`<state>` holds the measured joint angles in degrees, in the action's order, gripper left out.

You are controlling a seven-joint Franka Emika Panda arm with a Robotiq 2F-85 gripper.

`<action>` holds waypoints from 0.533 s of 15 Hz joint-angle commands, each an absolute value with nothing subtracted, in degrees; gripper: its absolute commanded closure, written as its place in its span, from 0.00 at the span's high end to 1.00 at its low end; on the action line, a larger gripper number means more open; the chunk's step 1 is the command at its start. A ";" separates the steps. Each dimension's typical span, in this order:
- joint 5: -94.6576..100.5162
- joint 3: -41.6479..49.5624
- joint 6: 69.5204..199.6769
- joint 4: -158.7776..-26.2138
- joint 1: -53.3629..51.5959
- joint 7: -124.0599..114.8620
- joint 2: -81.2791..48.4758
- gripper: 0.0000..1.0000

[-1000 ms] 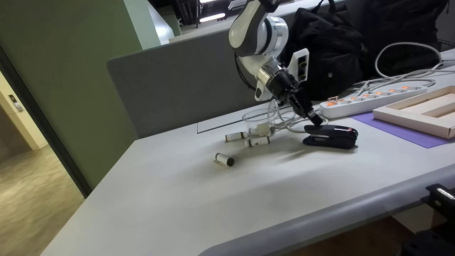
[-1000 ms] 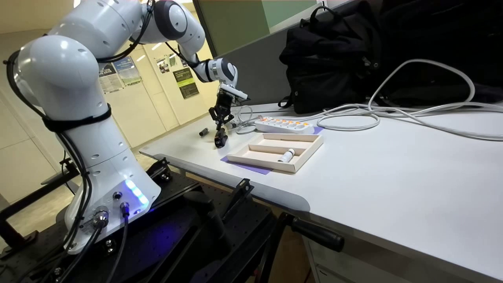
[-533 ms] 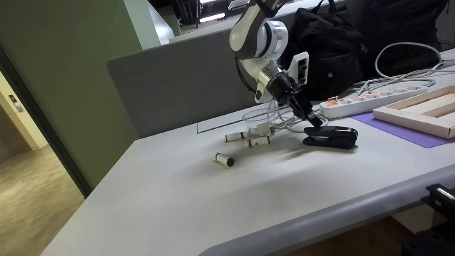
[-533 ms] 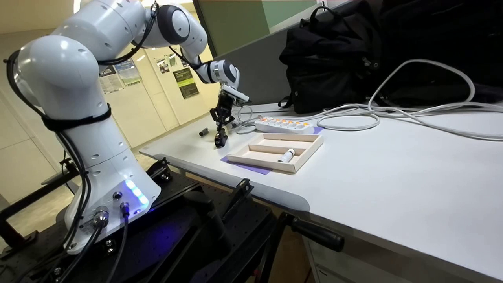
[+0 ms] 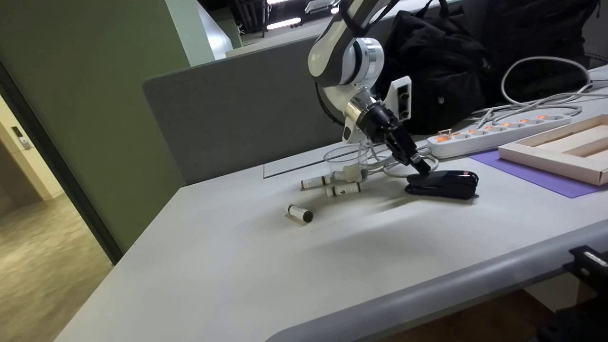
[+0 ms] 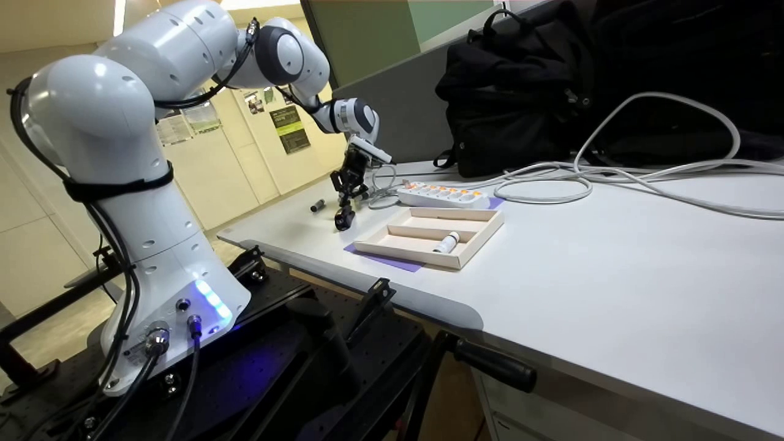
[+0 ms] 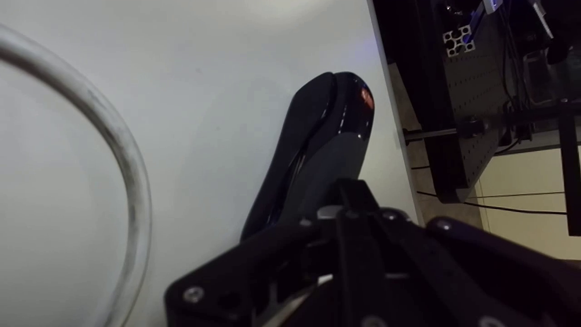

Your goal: Press down on the stapler

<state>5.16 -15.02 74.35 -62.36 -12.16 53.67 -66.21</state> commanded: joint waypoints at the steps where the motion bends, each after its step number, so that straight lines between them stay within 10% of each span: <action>1: 5.33 -13.53 74.90 -58.38 -12.97 52.68 -71.36 0.00; 8: 2.65 -14.97 70.83 -55.85 -11.92 51.71 -65.73 0.00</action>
